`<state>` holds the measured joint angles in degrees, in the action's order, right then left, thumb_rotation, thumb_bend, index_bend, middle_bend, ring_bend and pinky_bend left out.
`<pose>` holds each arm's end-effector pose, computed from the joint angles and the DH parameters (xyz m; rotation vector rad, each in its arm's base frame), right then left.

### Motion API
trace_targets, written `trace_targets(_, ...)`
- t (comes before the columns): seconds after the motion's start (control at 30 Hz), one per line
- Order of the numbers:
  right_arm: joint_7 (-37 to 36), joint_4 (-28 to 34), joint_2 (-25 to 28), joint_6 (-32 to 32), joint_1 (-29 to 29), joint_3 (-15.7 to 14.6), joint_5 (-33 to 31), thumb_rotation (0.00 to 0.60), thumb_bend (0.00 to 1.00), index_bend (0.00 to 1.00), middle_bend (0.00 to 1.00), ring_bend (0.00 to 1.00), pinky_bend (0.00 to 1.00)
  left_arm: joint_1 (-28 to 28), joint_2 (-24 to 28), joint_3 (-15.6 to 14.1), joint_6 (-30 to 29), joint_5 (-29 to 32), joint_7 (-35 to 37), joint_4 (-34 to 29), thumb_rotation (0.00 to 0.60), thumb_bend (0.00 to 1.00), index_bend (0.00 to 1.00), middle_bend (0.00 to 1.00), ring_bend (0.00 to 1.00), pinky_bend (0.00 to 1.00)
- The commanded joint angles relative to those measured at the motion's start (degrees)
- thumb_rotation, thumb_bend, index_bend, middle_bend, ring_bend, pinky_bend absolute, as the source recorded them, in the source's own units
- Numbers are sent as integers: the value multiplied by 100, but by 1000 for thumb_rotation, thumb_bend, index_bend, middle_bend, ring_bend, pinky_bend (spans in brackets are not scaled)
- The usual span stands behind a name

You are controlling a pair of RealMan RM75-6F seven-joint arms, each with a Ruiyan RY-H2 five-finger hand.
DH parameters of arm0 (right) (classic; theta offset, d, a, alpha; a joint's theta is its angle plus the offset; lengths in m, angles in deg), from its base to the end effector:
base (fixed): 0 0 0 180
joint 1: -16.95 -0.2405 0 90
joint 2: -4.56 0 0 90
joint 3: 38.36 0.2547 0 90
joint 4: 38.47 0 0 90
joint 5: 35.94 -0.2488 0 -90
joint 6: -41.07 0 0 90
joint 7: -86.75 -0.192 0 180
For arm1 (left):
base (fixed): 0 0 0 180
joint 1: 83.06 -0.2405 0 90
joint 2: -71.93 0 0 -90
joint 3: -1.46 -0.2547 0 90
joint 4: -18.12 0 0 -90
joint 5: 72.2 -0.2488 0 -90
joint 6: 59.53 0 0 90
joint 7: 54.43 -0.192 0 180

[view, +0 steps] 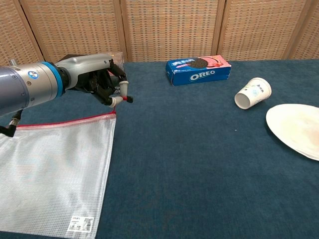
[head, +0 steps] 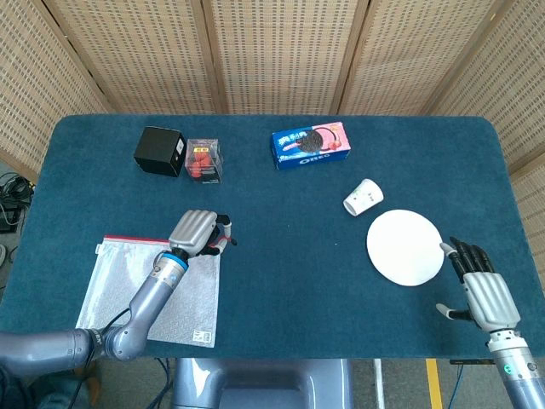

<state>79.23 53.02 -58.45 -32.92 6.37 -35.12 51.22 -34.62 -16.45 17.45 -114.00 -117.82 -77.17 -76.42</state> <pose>-0.3171 -0.2638 0.0974 1.5222 -1.0497 0.9316 -0.0721 0.3959 -0.0728 -1.7838 -1.2365 -1.0090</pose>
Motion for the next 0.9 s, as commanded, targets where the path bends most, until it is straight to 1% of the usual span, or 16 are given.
trace_targets(0.03,-534,642,493,959,-598,99,-158,600,0,29,45,6,0,-28,86,96,89,-316,381,-72,600,705,732,915,952,1000)
trace_targets(0.1,-825,878,618,1489,-901,178,-324,600,0,42,136,66,0,-42,77,110,110,-514,598,-46,600,705,732,915,952,1000)
trace_targets(0.13,-981,963,649,1700,-1032,227,-401,600,0,50,190,124,9,-47,72,114,123,-606,695,-32,600,705,732,915,952,1000)
trace_targets(0.17,-1200,1053,663,1959,-1200,307,-521,600,0,57,223,164,25,-59,65,123,138,-722,840,-21,600,705,732,915,952,1000)
trace_targets(0.2,-1351,1106,657,2155,-1334,372,-614,600,0,68,271,220,66,-69,52,140,139,-800,957,-12,600,705,733,915,951,1000)
trace_targets(0.23,-1477,1141,648,2324,-1447,423,-691,600,0,79,317,274,130,-76,40,155,138,-872,1063,0,600,704,734,915,952,1000)
trace_targets(0.27,-1612,1171,625,2494,-1564,481,-776,600,0,85,345,308,175,-81,30,173,144,-935,1170,11,600,704,735,915,952,1000)
trace_targets(0.33,-1931,1216,537,2893,-1828,614,-1016,600,0,101,425,405,321,-77,11,220,177,-1058,1405,46,600,704,737,915,952,1000)
trace_targets(0.37,-2067,1233,499,3060,-1933,667,-1121,600,0,106,450,433,366,-68,4,240,202,-1106,1500,64,600,704,737,915,952,1000)
trace_targets(0.43,-2287,1234,416,3336,-2113,762,-1298,600,0,120,529,522,494,-53,-6,272,248,-1178,1658,92,600,704,738,915,951,1000)
trace_targets(0.47,-2436,1218,340,3527,-2245,837,-1437,600,0,127,557,552,535,-38,-13,293,286,-1229,1773,114,600,703,739,915,952,1000)
trace_targets(0.53,-2599,1158,178,3769,-2443,953,-1686,600,0,146,635,634,648,-18,-37,323,326,-1313,1954,149,600,703,740,915,952,1000)
trace_targets(0.63,-2685,1053,-56,4072,-2717,1081,-2074,600,0,154,700,701,747,0,-71,374,385,-1352,2216,162,600,704,741,915,952,1000)
trace_targets(0.83,-2542,867,-480,4211,-3103,1241,-2768,600,0,165,770,776,880,36,-85,402,414,-1424,2425,181,600,703,742,915,952,1000)
trace_targets(0.9,-2532,834,-678,4282,-3284,1319,-3129,600,0,176,783,792,913,65,-87,428,404,-1452,2463,182,600,703,742,915,952,1000)
